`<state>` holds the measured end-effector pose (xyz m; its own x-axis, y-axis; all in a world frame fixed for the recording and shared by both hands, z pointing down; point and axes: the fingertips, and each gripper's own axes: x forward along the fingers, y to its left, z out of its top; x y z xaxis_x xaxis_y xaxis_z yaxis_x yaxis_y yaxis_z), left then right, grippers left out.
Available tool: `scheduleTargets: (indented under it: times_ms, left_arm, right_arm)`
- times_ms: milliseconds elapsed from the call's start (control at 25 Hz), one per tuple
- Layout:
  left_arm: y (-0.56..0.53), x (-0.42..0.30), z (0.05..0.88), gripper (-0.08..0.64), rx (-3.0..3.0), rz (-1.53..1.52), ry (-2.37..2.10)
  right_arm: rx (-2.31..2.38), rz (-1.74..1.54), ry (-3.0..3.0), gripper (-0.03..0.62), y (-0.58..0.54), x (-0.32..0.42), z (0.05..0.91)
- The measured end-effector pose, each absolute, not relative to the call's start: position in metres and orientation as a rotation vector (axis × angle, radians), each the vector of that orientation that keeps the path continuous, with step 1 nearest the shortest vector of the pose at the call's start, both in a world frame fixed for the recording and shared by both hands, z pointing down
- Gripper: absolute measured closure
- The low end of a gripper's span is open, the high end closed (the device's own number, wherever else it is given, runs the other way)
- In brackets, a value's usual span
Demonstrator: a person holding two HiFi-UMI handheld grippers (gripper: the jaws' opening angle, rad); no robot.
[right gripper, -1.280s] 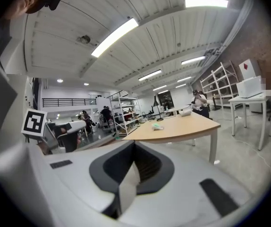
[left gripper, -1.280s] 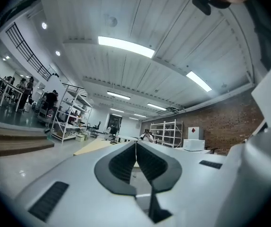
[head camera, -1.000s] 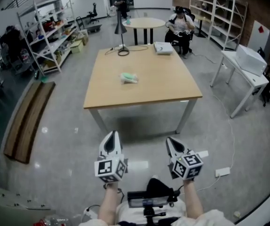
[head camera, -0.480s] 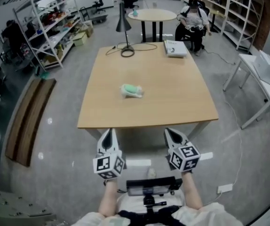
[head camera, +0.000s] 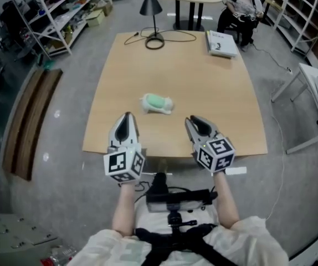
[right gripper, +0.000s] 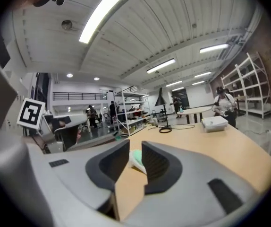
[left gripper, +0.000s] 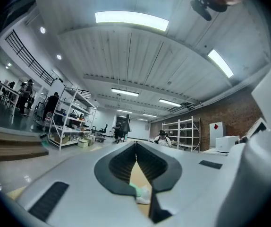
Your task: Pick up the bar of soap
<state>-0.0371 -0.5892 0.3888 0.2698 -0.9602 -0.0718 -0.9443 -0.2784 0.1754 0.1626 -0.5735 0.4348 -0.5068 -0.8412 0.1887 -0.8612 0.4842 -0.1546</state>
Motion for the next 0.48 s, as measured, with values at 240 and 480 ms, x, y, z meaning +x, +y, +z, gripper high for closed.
scheduleTargets:
  times_ms: [240, 480]
  left_arm:
    - [-0.689, -0.041, 0.409, 0.548, 2.423, -0.196, -1.793]
    - [-0.761, -0.052, 0.439, 0.548, 2.406, -0.096, -1.749]
  right_arm:
    - [1.163, 0.176, -2.554, 0.409, -0.667, 0.119, 0.475]
    - [0.722, 0.034, -2.425, 0.37, -0.74, 0.067, 0.532]
